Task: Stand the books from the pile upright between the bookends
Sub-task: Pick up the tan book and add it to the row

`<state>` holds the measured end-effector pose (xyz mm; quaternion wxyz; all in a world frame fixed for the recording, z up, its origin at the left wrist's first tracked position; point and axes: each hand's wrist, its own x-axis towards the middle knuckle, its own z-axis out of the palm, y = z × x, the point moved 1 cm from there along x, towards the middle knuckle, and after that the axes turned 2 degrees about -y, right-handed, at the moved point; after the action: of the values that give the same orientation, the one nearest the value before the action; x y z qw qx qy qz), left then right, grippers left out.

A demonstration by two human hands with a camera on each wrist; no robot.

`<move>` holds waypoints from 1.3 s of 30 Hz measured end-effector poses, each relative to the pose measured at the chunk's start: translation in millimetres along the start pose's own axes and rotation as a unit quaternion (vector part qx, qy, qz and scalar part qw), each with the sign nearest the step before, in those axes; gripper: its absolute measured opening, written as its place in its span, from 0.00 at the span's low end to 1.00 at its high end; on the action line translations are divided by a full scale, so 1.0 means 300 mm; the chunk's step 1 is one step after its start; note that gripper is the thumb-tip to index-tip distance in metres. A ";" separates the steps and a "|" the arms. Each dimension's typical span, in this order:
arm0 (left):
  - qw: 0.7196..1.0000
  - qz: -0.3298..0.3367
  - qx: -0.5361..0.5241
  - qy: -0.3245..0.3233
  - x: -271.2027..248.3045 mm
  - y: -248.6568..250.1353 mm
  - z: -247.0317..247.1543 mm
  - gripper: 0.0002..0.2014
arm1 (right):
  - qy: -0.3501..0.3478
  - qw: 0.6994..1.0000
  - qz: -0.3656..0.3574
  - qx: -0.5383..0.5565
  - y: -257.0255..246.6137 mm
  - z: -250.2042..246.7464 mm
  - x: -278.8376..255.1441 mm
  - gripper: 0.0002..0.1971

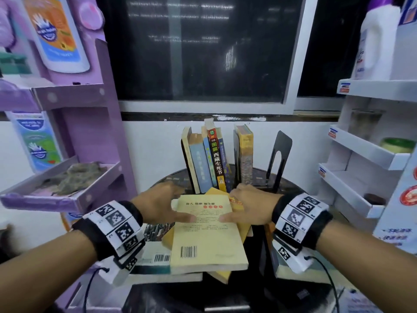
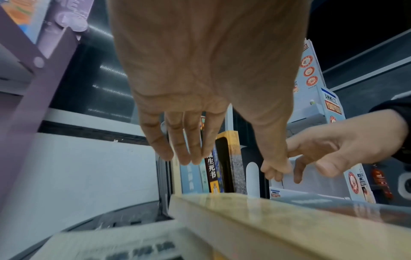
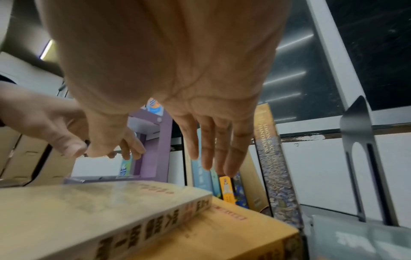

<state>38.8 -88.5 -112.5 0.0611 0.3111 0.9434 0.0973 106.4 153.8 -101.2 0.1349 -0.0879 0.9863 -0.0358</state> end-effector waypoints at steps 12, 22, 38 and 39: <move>0.989 -0.065 -0.051 -0.120 0.027 -0.055 0.070 0.40 | -0.089 0.995 -0.001 -0.041 0.006 0.046 0.049 0.32; 0.981 -0.036 -0.171 -0.089 0.016 -0.070 0.082 0.21 | -0.069 0.997 -0.030 0.015 0.026 0.066 0.073 0.28; 0.916 -0.015 -0.400 0.026 -0.011 -0.058 0.063 0.20 | -0.032 0.997 -0.032 0.060 0.038 0.043 0.059 0.27; 0.914 -0.009 -0.404 0.033 -0.008 -0.057 0.054 0.20 | -0.015 0.997 -0.022 0.077 0.046 0.040 0.059 0.27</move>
<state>33.6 -101.2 -131.8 0.1513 0.2482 0.8278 0.4799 90.6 163.5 -118.5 0.1549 -0.0997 0.9763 -0.1132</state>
